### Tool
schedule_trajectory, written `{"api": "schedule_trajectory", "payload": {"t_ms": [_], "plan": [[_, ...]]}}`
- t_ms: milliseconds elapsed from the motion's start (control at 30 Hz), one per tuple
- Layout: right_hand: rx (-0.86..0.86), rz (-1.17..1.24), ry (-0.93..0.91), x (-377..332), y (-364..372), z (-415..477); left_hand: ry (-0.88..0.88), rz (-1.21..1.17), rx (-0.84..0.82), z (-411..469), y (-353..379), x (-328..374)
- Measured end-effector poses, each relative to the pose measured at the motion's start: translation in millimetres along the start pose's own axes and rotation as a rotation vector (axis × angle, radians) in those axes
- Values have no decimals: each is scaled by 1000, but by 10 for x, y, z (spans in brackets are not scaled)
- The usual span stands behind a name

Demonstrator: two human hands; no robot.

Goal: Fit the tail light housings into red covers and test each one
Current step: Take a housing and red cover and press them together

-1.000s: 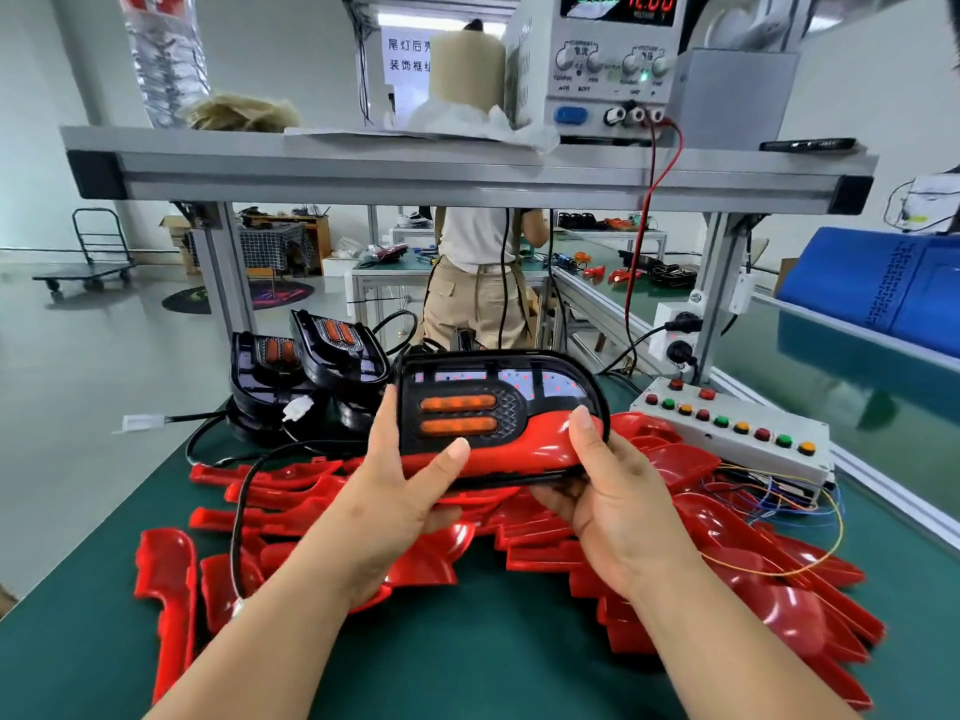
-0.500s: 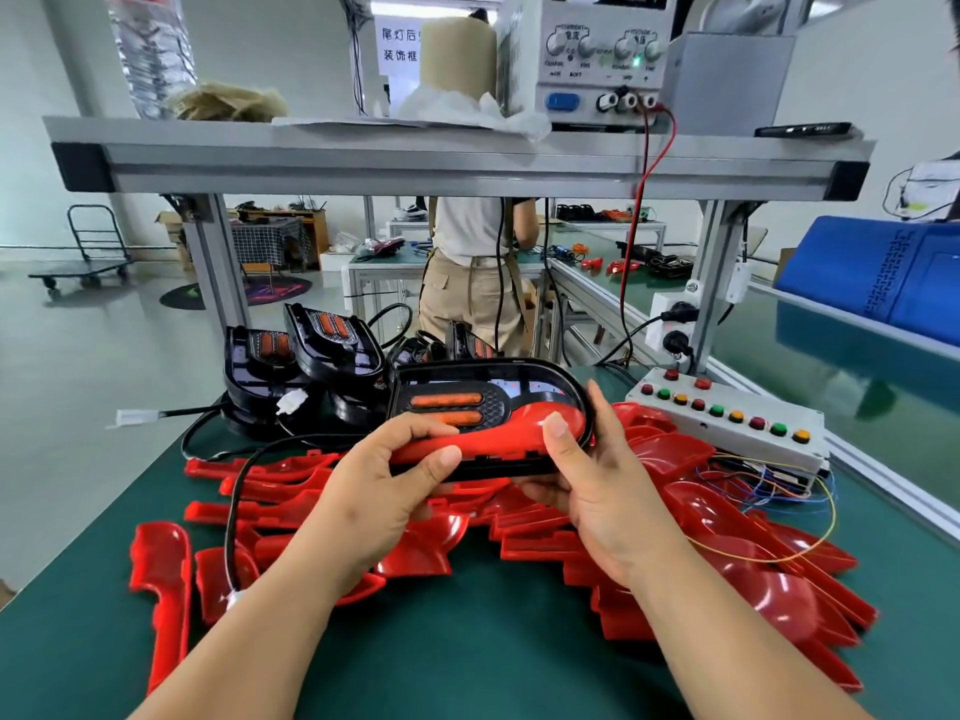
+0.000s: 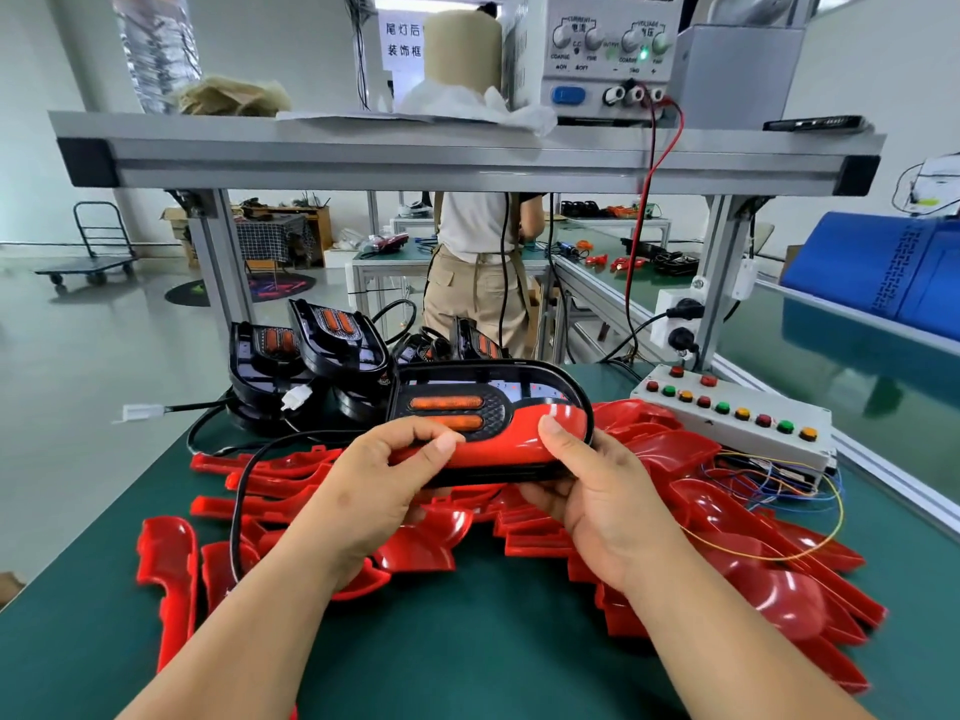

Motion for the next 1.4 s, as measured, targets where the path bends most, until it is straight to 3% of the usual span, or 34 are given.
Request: {"api": "schedule_trajectory", "payload": {"t_ms": [100, 267, 467, 633, 1000, 1233, 1400], "plan": [[-6, 120, 116, -5, 17, 0, 75, 45, 30, 12, -39, -14], [-48, 209, 128, -65, 22, -18, 174, 7, 58, 48, -95, -33], [-97, 249, 62, -98, 4, -34, 222, -63, -139, 41, -142, 10], [-128, 270, 11, -102, -1, -18, 257, -104, -153, 57, -149, -16], [-134, 261, -43, -105, 25, -15, 244, -195, -102, 88, -154, -36], [-145, 309, 29, -165, -71, -2, 174, -246, -291, 79, -263, 14], [-159, 299, 2, -134, -21, -1, 170, -298, -232, 94, -333, 32]]}}
Point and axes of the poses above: each hand's wrist, its own z-axis towards the middle knuckle, its own y-axis out of the palm, x = y × z, the point moved 1 cm from there along z, towards the middle knuckle, and after that the axes turned 4 degrees about -y, right-handed, at the moved point
